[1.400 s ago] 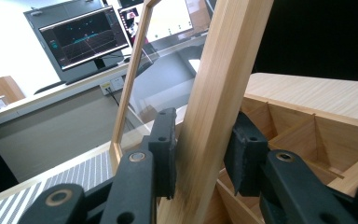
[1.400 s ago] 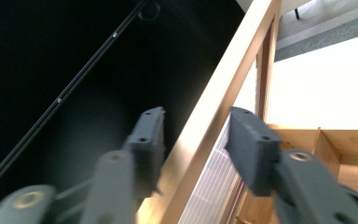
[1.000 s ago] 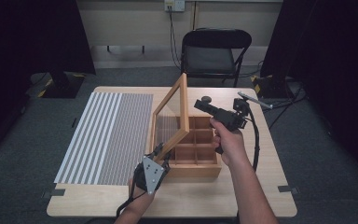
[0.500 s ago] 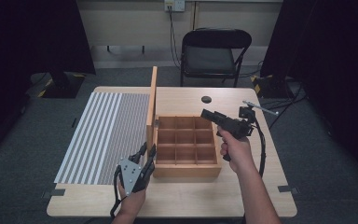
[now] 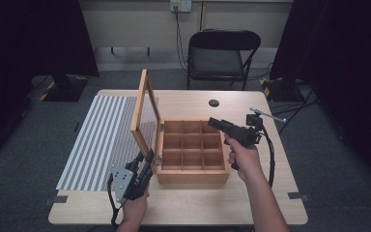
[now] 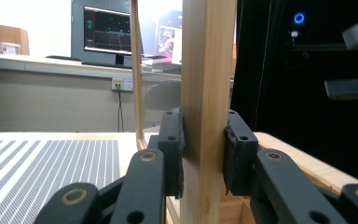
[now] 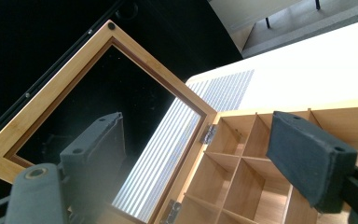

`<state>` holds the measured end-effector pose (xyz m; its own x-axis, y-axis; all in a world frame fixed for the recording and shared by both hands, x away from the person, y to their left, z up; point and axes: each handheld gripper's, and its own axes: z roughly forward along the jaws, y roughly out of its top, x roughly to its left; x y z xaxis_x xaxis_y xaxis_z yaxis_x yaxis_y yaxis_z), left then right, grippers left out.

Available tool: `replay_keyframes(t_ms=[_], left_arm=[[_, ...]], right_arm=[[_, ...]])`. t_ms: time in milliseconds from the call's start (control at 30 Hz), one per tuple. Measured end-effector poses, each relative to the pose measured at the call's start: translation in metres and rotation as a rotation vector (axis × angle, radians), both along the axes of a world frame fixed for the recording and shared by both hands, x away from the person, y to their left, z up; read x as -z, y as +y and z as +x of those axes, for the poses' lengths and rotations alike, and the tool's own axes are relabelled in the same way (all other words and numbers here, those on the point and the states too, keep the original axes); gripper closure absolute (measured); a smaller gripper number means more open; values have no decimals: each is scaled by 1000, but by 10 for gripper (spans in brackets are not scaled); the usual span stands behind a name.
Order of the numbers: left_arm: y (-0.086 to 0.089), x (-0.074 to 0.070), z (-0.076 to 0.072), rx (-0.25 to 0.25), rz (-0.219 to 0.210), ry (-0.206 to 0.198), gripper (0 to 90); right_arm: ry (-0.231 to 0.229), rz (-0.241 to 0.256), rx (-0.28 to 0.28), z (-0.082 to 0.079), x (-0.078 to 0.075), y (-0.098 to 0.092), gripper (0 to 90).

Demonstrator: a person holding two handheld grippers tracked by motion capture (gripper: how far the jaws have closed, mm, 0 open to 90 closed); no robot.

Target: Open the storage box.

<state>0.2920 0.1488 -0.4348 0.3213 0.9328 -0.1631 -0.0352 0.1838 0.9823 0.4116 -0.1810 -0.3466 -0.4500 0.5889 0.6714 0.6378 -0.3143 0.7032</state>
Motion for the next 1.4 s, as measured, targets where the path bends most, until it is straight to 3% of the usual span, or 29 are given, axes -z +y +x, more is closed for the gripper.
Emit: replay_keyframes(t_ms=[233,500,533,600,633,667,700,767,800,967,1000,1033,1167,1267,1333,1400], left_arm=[[-1,2,0,-8,-55,2,723],[-1,1,0,3,-27,-16,718],[0,0,-1,8,-24,-22,695],[1,-3,-1,28,-7,-6,466],[2,-4,-1,22,1,6,466],[3,-5,0,26,-5,26,303],[5,-6,0,26,-6,46,303],[8,-6,0,55,6,73,70],[9,-6,-1,56,17,78,31],[20,-7,-8,68,111,93,0],[22,-7,-9,78,122,102,0],[26,-6,-9,82,146,101,0],[37,-6,-8,88,150,124,0],[46,-6,-8,86,207,137,0],[51,-5,-7,85,195,144,0],[59,-5,-7,65,226,157,0]], right_arm=[[14,-5,10,-2,7,-5,180],[20,-21,22,-5,11,-11,179],[20,-22,25,-5,12,-11,178],[25,-35,32,-7,15,-15,160],[25,-35,32,-7,15,-15,160],[14,-57,50,-8,17,-17,140],[14,-57,50,-8,17,-17,140],[2,-88,71,-11,19,-19,105],[-6,-105,74,-11,20,-19,101],[-41,-215,106,-19,28,-26,96],[-57,-273,126,-22,32,-30,96],[-57,-273,126,-22,32,-30,96],[-75,-369,167,-31,44,-42,97],[-74,-394,179,-34,50,-48,97],[-68,-412,191,-37,55,-54,97],[-63,-426,201,-41,61,-59,97]])
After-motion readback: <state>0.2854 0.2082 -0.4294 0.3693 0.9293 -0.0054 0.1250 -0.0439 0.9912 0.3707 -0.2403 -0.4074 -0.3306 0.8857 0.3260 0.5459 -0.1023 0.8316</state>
